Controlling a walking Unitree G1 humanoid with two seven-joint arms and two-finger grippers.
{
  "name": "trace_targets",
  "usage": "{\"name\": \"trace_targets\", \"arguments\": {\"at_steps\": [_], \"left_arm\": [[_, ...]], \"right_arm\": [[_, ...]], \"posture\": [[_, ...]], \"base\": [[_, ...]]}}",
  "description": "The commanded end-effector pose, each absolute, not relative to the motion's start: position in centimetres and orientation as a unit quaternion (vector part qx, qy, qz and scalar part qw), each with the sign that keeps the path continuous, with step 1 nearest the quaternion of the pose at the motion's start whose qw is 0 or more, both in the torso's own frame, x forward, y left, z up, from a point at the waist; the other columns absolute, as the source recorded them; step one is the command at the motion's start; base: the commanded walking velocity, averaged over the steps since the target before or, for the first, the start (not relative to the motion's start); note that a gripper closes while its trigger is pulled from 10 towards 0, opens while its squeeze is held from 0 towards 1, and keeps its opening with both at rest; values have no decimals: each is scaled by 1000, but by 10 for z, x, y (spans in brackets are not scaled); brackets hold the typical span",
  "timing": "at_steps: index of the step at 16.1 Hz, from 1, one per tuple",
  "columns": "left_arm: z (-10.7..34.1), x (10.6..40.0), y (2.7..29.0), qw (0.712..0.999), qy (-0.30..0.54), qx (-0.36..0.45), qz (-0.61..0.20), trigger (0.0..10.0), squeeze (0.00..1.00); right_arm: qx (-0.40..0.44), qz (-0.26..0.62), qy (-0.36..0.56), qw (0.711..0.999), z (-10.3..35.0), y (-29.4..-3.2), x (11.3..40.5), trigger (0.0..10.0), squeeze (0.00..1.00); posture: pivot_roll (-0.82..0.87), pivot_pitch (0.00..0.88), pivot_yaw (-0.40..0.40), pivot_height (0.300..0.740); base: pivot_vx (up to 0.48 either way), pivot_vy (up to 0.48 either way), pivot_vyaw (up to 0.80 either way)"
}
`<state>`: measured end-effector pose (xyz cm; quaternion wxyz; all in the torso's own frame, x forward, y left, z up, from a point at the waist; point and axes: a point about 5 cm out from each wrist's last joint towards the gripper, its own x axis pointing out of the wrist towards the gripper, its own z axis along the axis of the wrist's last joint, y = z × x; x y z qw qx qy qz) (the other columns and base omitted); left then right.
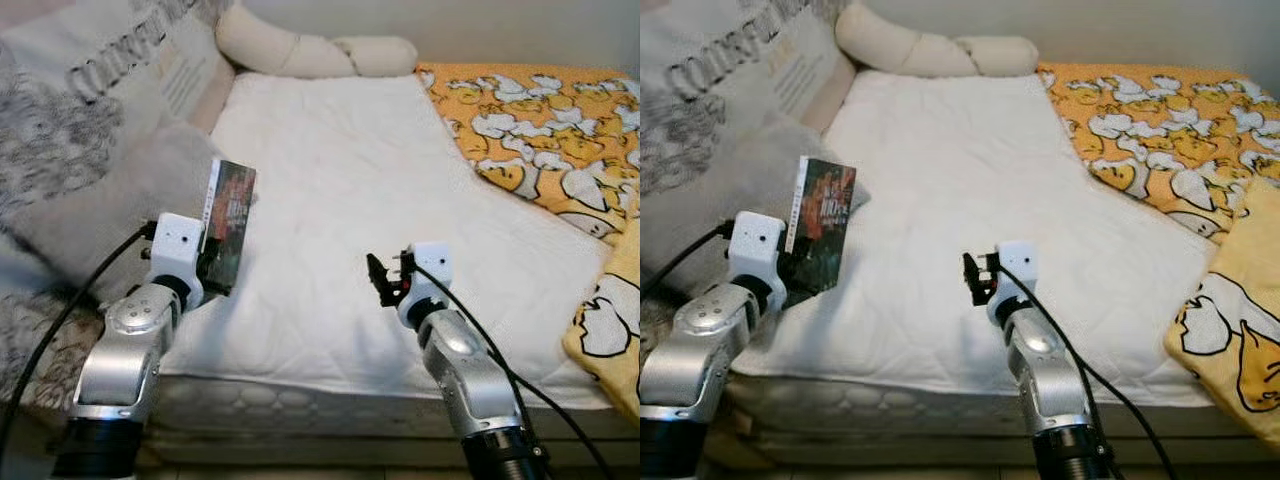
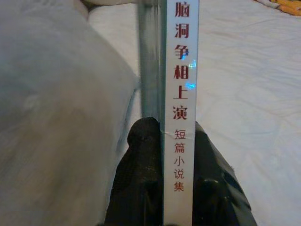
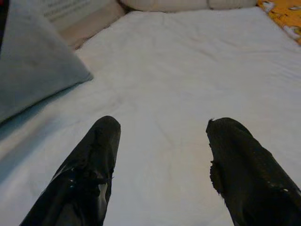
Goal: Clean up the room
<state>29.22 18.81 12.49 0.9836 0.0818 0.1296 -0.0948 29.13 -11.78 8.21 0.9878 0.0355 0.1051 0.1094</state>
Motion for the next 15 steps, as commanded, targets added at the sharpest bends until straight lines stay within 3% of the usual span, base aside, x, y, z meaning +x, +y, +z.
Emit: {"name": "trace_targets", "arguments": {"at_steps": [1, 15], "left_arm": [[136, 295, 183, 985, 105, 84, -106, 10000, 0], [133, 296, 181, 984, 111, 83, -110, 10000, 0]], "right_arm": [[37, 103, 99, 989, 85, -121, 294, 10000, 0], [33, 99, 96, 990, 89, -125, 299, 10000, 0]], "posture": [[-28, 0, -2, 740], [-42, 0, 5, 740]], "base": [[311, 0, 0], [309, 0, 0]]}}
